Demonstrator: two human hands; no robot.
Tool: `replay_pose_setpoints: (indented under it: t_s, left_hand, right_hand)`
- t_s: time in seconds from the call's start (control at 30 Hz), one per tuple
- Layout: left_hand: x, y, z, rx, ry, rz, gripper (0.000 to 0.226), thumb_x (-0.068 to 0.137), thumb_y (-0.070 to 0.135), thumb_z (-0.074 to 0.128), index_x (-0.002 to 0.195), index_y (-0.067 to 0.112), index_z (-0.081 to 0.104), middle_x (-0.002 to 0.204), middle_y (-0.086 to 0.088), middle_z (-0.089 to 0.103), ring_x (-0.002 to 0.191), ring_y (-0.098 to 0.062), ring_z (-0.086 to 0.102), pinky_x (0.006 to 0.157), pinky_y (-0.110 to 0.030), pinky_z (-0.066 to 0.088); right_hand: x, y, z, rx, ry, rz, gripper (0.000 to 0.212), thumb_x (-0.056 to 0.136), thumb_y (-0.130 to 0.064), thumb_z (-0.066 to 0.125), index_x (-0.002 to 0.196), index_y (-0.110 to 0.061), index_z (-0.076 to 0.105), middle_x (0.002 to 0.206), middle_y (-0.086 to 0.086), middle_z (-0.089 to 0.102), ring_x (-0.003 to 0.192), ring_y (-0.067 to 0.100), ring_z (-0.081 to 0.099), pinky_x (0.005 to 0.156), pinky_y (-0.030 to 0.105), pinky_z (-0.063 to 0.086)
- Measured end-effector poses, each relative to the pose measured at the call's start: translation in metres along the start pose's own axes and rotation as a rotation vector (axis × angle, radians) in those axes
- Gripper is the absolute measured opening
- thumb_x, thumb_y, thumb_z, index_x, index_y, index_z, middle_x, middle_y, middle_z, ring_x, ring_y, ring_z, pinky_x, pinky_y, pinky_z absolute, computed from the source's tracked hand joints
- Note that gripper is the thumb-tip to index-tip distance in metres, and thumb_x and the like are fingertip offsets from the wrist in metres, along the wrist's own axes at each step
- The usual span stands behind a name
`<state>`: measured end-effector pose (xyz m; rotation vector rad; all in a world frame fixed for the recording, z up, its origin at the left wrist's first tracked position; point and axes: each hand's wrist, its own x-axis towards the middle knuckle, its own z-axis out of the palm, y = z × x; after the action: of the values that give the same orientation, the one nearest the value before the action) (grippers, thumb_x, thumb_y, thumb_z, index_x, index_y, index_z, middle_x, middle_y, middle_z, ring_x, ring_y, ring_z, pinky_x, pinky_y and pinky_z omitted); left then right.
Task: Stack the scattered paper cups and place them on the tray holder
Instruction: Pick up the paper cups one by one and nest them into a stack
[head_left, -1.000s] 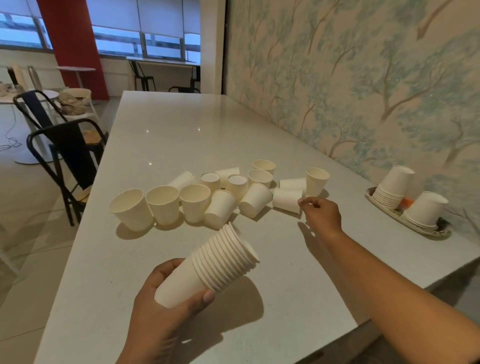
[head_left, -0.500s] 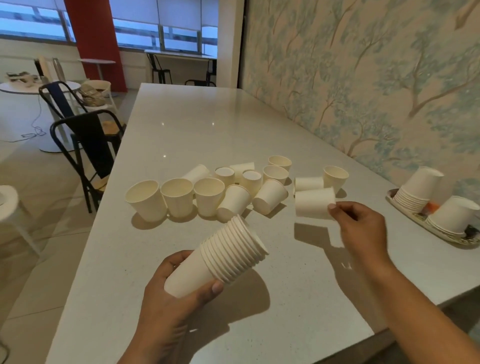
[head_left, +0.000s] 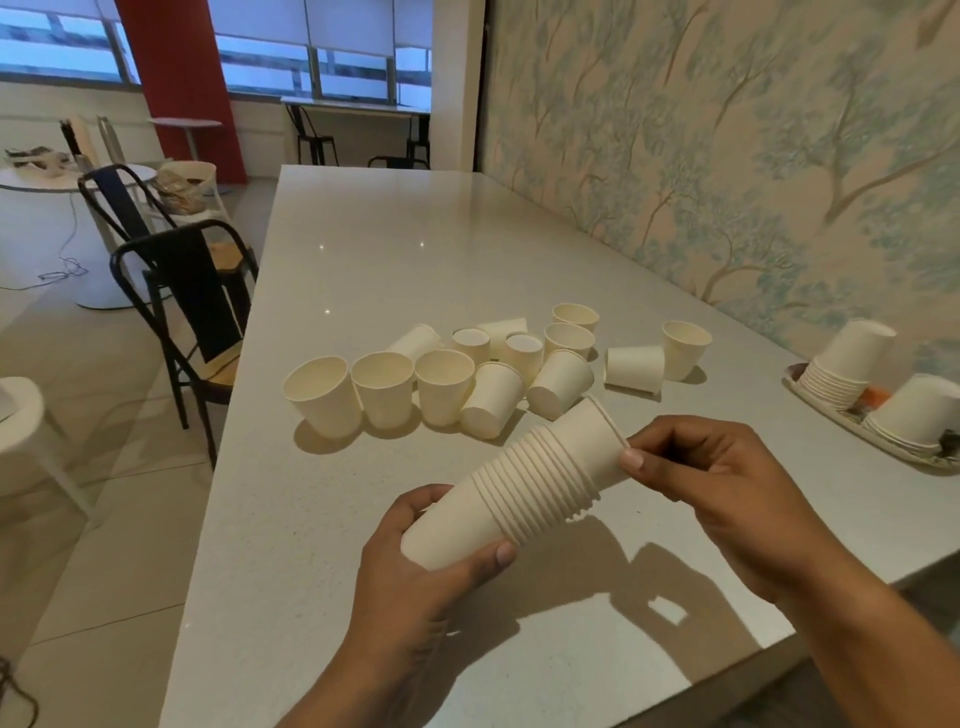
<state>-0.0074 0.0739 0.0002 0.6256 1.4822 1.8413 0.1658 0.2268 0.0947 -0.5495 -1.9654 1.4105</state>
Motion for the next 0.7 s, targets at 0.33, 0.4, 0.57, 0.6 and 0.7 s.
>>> replay_pose_setpoints:
  t_s: [0.33, 0.4, 0.57, 0.6, 0.7]
  left_hand:
    - [0.017, 0.011, 0.020, 0.113, -0.125, 0.025, 0.076, 0.021, 0.047, 0.096, 0.091, 0.041, 0.068, 0.088, 0.011, 0.072, 0.084, -0.021, 0.069, 0.053, -0.019, 0.053]
    - [0.024, 0.011, 0.027, 0.112, -0.111, 0.044, 0.077, 0.018, 0.046, 0.096, 0.089, 0.039, 0.068, 0.089, 0.003, 0.072, 0.081, -0.022, 0.069, 0.051, -0.019, 0.053]
    - [0.042, 0.009, 0.055, 0.105, -0.105, 0.075, 0.077, 0.019, 0.051, 0.096, 0.089, 0.046, 0.067, 0.089, 0.015, 0.071, 0.078, -0.013, 0.071, 0.052, -0.019, 0.056]
    - [0.045, 0.010, 0.062, 0.088, -0.102, 0.085, 0.077, 0.019, 0.052, 0.097, 0.090, 0.047, 0.068, 0.089, 0.016, 0.071, 0.076, -0.010, 0.071, 0.052, -0.019, 0.056]
    - [0.052, 0.004, 0.073, 0.035, -0.045, 0.072, 0.071, 0.023, 0.044, 0.097, 0.089, 0.046, 0.070, 0.086, 0.014, 0.072, 0.071, -0.012, 0.072, 0.053, -0.024, 0.057]
  right_hand:
    - [-0.034, 0.026, 0.040, -0.225, 0.027, 0.078, 0.085, 0.072, -0.084, 0.050, 0.146, -0.058, 0.018, 0.132, -0.049, 0.035, 0.125, -0.021, 0.036, 0.094, 0.001, 0.037]
    - [-0.031, 0.035, 0.036, -0.203, -0.006, 0.075, 0.087, 0.073, -0.082, 0.053, 0.146, -0.060, 0.012, 0.131, -0.052, 0.032, 0.127, -0.022, 0.033, 0.094, -0.001, 0.034]
    - [0.008, 0.037, -0.018, 0.035, -0.042, 0.079, 0.086, 0.071, -0.091, 0.037, 0.146, -0.049, 0.035, 0.141, -0.037, 0.043, 0.131, -0.012, 0.040, 0.098, 0.012, 0.040]
    - [0.021, 0.039, -0.030, 0.122, -0.008, 0.070, 0.083, 0.073, -0.090, 0.035, 0.144, -0.045, 0.041, 0.145, -0.029, 0.046, 0.134, -0.005, 0.042, 0.102, 0.020, 0.038]
    - [0.070, 0.056, -0.069, 0.217, 0.272, 0.115, 0.061, 0.085, -0.074, 0.044, 0.124, -0.031, 0.063, 0.130, -0.008, 0.066, 0.122, 0.014, 0.059, 0.095, 0.034, 0.045]
